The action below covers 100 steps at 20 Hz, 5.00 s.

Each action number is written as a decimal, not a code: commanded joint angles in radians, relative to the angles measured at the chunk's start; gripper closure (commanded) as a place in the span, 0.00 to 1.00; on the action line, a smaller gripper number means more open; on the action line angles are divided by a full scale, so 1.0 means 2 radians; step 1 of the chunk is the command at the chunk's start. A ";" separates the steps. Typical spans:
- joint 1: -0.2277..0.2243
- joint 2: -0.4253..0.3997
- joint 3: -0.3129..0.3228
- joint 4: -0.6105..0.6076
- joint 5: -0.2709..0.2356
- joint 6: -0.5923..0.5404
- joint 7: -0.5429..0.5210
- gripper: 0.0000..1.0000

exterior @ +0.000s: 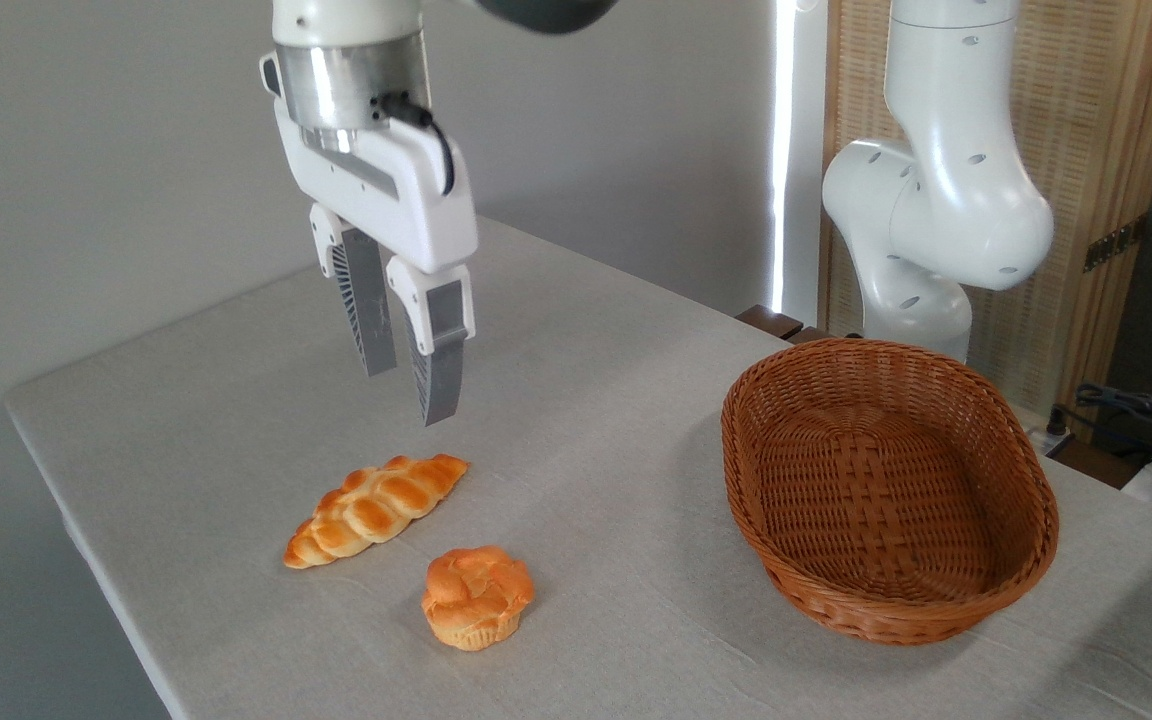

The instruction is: Put bread into the basket

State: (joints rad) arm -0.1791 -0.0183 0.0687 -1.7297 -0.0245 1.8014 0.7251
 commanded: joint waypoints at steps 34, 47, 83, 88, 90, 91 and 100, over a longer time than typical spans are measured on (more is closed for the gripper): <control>-0.064 0.051 -0.002 -0.160 -0.051 0.275 -0.017 0.80; 0.058 -0.162 0.069 -0.173 -0.044 -0.065 0.122 0.79; 0.085 -0.230 0.197 -0.300 0.105 -0.039 0.292 0.00; 0.085 -0.233 0.116 -0.218 0.012 -0.080 0.237 0.00; 0.086 -0.226 0.066 -0.185 -0.009 -0.082 0.211 0.00; 0.086 -0.215 0.051 -0.168 -0.015 -0.080 0.190 0.00; 0.085 -0.034 -0.051 0.033 -0.035 -0.075 0.019 0.00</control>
State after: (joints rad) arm -0.0150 -0.2160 -0.0439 -1.8348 -0.0785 1.6758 0.7921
